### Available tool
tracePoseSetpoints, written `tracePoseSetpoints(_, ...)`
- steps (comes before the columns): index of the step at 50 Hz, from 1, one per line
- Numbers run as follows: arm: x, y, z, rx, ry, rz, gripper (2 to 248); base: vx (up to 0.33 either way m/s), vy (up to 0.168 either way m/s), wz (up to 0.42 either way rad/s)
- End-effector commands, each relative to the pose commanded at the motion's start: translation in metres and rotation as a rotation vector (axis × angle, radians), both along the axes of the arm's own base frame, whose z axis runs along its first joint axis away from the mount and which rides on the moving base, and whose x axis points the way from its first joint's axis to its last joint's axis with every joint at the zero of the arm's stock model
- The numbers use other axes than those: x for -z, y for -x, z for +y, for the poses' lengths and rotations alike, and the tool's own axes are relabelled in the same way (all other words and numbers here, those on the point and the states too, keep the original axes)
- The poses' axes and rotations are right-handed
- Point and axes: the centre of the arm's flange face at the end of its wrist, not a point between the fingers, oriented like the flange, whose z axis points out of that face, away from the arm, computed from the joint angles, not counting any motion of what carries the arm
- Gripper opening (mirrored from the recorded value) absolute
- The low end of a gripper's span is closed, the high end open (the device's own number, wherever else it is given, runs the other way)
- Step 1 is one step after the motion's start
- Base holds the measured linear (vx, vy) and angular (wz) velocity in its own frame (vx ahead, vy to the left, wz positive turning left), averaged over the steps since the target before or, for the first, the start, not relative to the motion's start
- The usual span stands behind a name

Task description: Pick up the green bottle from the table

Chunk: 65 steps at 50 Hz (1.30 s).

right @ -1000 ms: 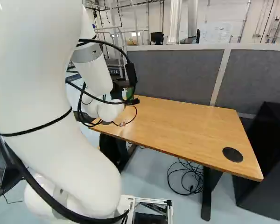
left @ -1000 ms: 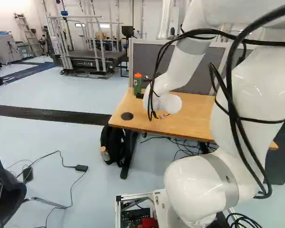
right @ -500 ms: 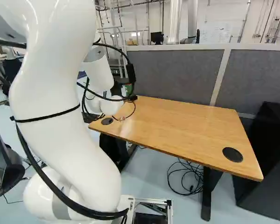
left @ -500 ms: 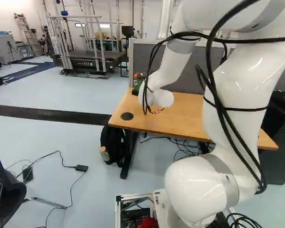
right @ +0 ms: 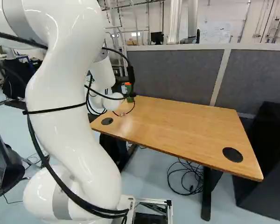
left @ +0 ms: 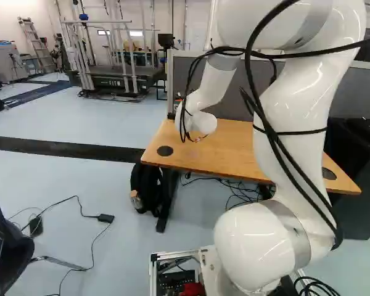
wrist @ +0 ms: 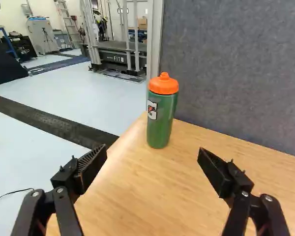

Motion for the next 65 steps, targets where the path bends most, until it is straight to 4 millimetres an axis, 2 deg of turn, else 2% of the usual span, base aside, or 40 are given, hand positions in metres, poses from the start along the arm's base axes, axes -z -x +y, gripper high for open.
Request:
tracePoseSetpoints(36, 0.009, -0.070, 0.004, 0.007, -0.005, -0.041, 247, 0.000, 0.000, 0.000)
tracePoseSetpoints(65, 0.048, -0.117, 0.005, 0.014, -0.003, -0.029, 247, 0.000, 0.000, 0.000)
